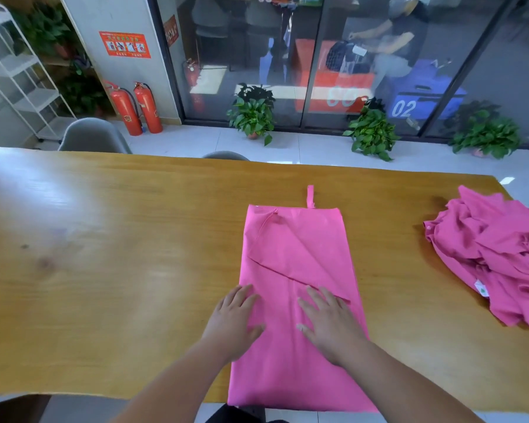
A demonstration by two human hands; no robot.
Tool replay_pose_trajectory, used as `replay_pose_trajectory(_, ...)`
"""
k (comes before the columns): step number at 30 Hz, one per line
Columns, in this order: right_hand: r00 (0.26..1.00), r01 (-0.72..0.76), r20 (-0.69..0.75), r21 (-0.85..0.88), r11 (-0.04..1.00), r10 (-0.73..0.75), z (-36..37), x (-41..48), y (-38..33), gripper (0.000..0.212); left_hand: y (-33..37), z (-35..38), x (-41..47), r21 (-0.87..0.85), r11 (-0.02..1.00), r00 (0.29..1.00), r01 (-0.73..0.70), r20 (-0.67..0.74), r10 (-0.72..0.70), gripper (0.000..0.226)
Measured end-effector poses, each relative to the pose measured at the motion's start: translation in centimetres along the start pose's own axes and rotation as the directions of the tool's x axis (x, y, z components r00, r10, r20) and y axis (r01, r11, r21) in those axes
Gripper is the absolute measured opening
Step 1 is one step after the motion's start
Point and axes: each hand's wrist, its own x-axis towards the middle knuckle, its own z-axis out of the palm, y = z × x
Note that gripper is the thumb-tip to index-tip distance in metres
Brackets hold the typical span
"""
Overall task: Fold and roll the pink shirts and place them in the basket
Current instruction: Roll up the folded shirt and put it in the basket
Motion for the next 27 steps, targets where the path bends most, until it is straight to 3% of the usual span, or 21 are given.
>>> replay_pose_trajectory(4, 1.000, -0.006, -0.007, 0.057, 0.998, 0.006, -1.4, 2.6, -1.2, 0.073, -0.7, -0.3, 1.0, -0.034, 0.999, 1.000, 0.008, 0.005, -0.008, 0.076)
replay_pose_trajectory(16, 0.999, 0.043, 0.018, -0.050, 0.998, -0.042, -1.7, 6.5, 1.1, 0.073, -1.5, -0.7, 3.3, -0.005, 0.999, 0.998, 0.041, 0.049, -0.041, 0.076)
replay_pose_trajectory(18, 0.997, 0.078, -0.030, 0.005, 0.997, -0.077, -2.1, 7.1, 2.1, 0.070, -1.5, -0.8, 3.8, -0.006, 0.999, 0.998, 0.049, 0.048, -0.048, 0.075)
replay_pose_trajectory(20, 0.986, 0.095, -0.153, 0.182, 0.979, -0.067, -2.8, 8.1, 3.8, 0.066, -1.4, -1.0, 4.5, -0.002, 0.999, 0.998, 0.051, 0.033, -0.051, 0.073)
replay_pose_trajectory(22, 0.941, 0.037, -0.305, 0.528, 0.849, 0.149, -3.6, 8.9, 6.0, 0.055, -1.2, -1.3, 5.4, 0.013, 0.999, 0.999, 0.042, -0.006, -0.042, 0.068)
replay_pose_trajectory(23, 0.893, -0.011, -0.312, 0.705, 0.709, 0.324, -4.1, 9.2, 7.1, 0.050, -1.1, -1.5, 5.9, 0.023, 0.999, 0.999, 0.038, -0.031, -0.037, 0.065)
replay_pose_trajectory(25, 0.804, -0.077, -0.194, 0.903, 0.422, 0.562, -4.9, 9.4, 9.3, 0.044, -0.9, -1.9, 7.0, 0.036, 0.999, 0.997, 0.040, -0.074, -0.037, 0.063)
replay_pose_trajectory(27, 0.798, -0.151, -0.067, 0.940, 0.307, 0.599, -5.1, 9.7, 10.7, 0.041, -0.7, -2.0, 8.1, 0.055, 0.998, 0.995, 0.034, -0.092, -0.029, 0.063)
